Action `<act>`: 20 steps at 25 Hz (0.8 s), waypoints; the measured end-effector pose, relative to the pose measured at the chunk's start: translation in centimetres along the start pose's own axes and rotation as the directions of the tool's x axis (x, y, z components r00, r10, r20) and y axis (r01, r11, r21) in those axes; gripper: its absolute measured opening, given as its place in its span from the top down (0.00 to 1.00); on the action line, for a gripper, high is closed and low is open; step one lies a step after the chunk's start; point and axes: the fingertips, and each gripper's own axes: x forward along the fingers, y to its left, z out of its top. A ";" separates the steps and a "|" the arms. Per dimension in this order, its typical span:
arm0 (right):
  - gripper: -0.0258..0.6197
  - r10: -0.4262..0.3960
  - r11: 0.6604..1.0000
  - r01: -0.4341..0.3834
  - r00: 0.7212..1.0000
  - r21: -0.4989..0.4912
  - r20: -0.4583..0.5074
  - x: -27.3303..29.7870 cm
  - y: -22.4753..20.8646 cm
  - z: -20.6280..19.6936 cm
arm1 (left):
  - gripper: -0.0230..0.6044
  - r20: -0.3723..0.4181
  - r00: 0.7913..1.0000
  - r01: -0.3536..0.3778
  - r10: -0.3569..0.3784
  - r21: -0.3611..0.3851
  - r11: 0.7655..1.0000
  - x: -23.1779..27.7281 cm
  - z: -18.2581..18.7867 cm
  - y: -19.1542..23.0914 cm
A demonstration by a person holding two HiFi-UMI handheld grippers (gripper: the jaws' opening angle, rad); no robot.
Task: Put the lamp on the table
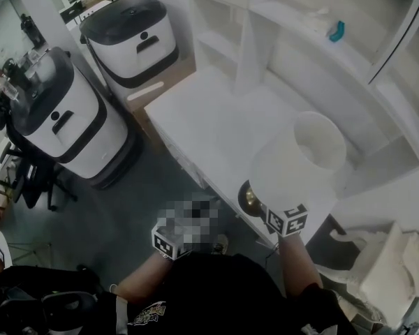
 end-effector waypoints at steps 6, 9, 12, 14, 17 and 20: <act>0.88 0.012 1.000 -0.012 1.000 0.001 -0.006 0.6 -1.2 -0.2 | 0.96 -0.014 1.000 -0.004 0.004 -0.001 1.000 1.3 0.2 0.0; 0.88 0.012 1.000 -0.012 1.000 0.007 -0.006 1.1 -1.7 -0.2 | 0.96 -0.025 1.000 -0.004 0.004 0.000 1.000 1.6 0.3 0.4; 0.88 0.013 1.000 -0.013 1.000 0.009 0.001 1.7 -2.1 0.1 | 0.96 -0.034 0.999 0.004 -0.004 0.006 1.000 2.3 0.7 1.0; 0.88 0.010 1.000 -0.010 1.000 0.008 0.003 2.1 -2.4 0.2 | 0.96 -0.036 0.999 0.019 -0.019 0.010 1.000 2.9 1.0 1.3; 0.88 -0.001 1.000 0.001 1.000 0.010 0.007 2.7 -3.1 0.4 | 0.96 -0.045 0.998 0.052 -0.051 0.023 0.998 4.1 1.7 2.0; 0.88 -0.015 1.000 0.015 1.000 0.012 0.011 3.4 -4.0 0.6 | 0.96 -0.060 0.994 0.092 -0.089 0.046 0.995 5.1 2.4 2.7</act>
